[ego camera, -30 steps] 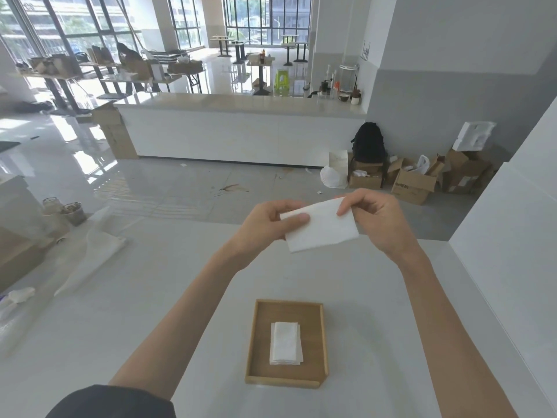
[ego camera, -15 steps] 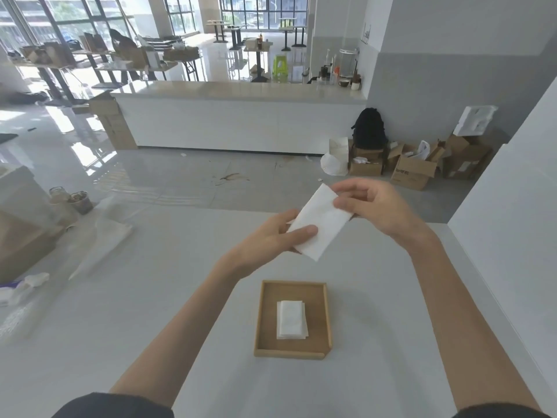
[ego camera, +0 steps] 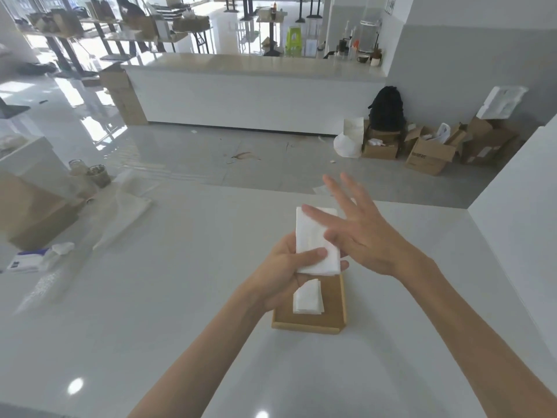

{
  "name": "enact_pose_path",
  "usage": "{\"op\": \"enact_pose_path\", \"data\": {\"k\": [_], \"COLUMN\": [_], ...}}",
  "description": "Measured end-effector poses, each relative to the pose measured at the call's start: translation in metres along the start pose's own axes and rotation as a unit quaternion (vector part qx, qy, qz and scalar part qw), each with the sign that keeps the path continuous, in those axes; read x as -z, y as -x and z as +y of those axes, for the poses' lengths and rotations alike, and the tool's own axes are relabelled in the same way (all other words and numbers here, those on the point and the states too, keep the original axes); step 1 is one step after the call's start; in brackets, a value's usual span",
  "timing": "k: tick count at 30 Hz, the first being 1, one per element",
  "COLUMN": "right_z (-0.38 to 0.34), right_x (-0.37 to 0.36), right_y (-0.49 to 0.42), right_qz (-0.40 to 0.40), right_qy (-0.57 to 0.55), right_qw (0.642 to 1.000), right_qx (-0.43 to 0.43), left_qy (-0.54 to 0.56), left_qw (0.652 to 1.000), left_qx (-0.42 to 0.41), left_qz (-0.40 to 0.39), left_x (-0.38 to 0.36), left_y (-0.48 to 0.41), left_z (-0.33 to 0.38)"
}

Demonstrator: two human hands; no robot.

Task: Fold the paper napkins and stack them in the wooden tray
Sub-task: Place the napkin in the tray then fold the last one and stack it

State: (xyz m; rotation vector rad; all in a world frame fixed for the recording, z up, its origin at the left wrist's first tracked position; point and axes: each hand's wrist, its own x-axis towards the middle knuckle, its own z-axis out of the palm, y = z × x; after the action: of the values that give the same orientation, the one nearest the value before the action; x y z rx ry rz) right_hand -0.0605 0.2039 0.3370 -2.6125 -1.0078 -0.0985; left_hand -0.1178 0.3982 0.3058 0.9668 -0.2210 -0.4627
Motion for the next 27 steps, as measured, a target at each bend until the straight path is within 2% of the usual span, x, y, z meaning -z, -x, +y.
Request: {"op": "enact_pose_path", "data": {"k": [2, 4, 6, 8, 10, 12, 13, 18, 20, 24, 27], "right_z": [-0.004, -0.01, -0.013, -0.014, -0.023, -0.035, -0.04, -0.042, -0.036, -0.008, 0.023], "right_x": [-0.006, -0.019, -0.038, -0.06, -0.082, -0.114, -0.132, -0.184, -0.196, -0.225, -0.247], "right_y": [0.0, 0.002, 0.007, 0.015, 0.03, 0.05, 0.061, 0.091, 0.092, 0.088, 0.083], "right_qz": [0.035, 0.044, 0.046, 0.078, 0.14, 0.163, 0.146, 0.085, 0.064, 0.08, 0.061], "right_qy": [0.02, -0.031, -0.034, -0.07, -0.244, -0.45, -0.503, -0.555, -0.554, -0.469, -0.471], "right_qw": [0.998, 0.996, 0.993, 0.975, 0.911, 0.802, 0.765, 0.682, 0.679, 0.715, 0.689], "right_qx": [-0.04, -0.066, -0.101, -0.195, -0.301, -0.358, -0.375, -0.469, -0.477, -0.511, -0.548], "left_qy": [0.003, 0.003, -0.004, -0.007, 0.014, 0.032, 0.043, 0.028, 0.001, -0.12, -0.217], "left_qw": [1.0, 0.999, 0.999, 0.999, 0.998, 0.996, 0.993, 0.981, 0.975, 0.944, 0.911], "left_qx": [0.003, 0.006, 0.012, 0.023, 0.037, 0.056, 0.069, 0.156, 0.189, 0.264, 0.27], "left_qz": [0.015, 0.042, 0.051, 0.045, 0.05, 0.069, 0.08, 0.113, 0.12, 0.157, 0.223], "left_x": [0.005, 0.012, 0.021, 0.026, 0.031, 0.037, 0.041, 0.063, 0.073, 0.094, 0.113], "left_y": [0.001, 0.002, 0.003, 0.005, 0.01, 0.018, 0.022, 0.037, 0.034, 0.007, -0.023], "left_z": [-0.002, -0.006, -0.013, -0.025, -0.043, -0.066, -0.079, -0.137, -0.149, -0.166, -0.187]}}
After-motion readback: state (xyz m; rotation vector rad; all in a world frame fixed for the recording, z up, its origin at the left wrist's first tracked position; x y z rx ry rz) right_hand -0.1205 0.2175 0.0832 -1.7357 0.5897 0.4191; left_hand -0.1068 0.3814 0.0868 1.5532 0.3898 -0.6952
